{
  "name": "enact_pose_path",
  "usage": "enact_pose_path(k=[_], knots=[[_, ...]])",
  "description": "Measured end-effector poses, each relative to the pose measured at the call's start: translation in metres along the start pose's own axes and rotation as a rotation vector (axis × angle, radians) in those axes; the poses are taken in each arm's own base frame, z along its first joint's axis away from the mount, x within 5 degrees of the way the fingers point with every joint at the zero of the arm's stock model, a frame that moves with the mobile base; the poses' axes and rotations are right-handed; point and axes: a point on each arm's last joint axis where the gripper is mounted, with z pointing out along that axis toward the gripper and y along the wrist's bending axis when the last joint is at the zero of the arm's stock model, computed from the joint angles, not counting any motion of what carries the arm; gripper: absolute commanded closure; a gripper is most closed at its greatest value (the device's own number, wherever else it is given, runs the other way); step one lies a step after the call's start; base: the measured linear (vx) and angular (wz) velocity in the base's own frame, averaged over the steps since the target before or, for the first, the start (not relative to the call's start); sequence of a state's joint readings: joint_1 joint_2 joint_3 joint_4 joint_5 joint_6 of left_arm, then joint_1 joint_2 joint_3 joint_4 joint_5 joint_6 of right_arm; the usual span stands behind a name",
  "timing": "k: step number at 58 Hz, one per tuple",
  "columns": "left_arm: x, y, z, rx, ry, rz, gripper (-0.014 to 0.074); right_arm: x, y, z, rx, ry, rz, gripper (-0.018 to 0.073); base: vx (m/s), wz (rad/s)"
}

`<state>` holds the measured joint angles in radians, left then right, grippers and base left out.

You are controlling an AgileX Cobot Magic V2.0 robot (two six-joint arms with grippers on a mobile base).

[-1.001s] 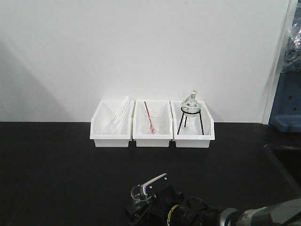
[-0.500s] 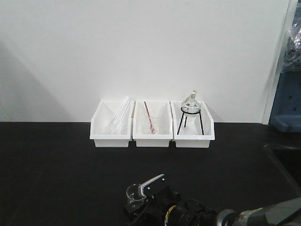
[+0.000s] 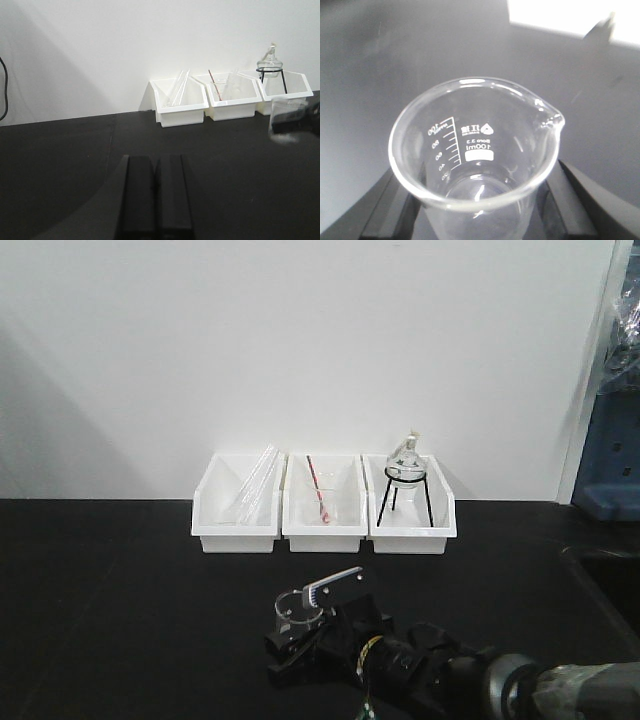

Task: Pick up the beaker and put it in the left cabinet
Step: 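Close the right gripper on the beaker, then lift the beaker up off the bench with the right gripper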

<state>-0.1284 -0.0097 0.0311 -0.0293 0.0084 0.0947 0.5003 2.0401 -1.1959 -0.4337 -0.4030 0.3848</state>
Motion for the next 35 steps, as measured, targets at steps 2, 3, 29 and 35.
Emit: enact_pose_path(k=[2, 3, 29, 35], knots=[[0.0, 0.0, 0.0, 0.0, 0.0, 0.0, 0.0595, -0.007, 0.0, -0.005, 0.01, 0.005, -0.01, 0.0568, 0.0, 0.0], [0.0, 0.0, 0.0, 0.0, 0.0, 0.0, 0.0595, -0.013, 0.0, -0.009, 0.013, -0.002, -0.016, 0.0568, 0.0, 0.0], [0.0, 0.0, 0.0, 0.0, 0.0, 0.0, 0.0595, -0.108, 0.004, -0.096, 0.108, -0.124, 0.011, 0.0568, 0.0, 0.0], [0.0, 0.0, 0.0, 0.0, 0.0, 0.0, 0.0595, -0.126, 0.003, -0.113, 0.15, -0.119, 0.032, 0.0568, 0.0, 0.0]])
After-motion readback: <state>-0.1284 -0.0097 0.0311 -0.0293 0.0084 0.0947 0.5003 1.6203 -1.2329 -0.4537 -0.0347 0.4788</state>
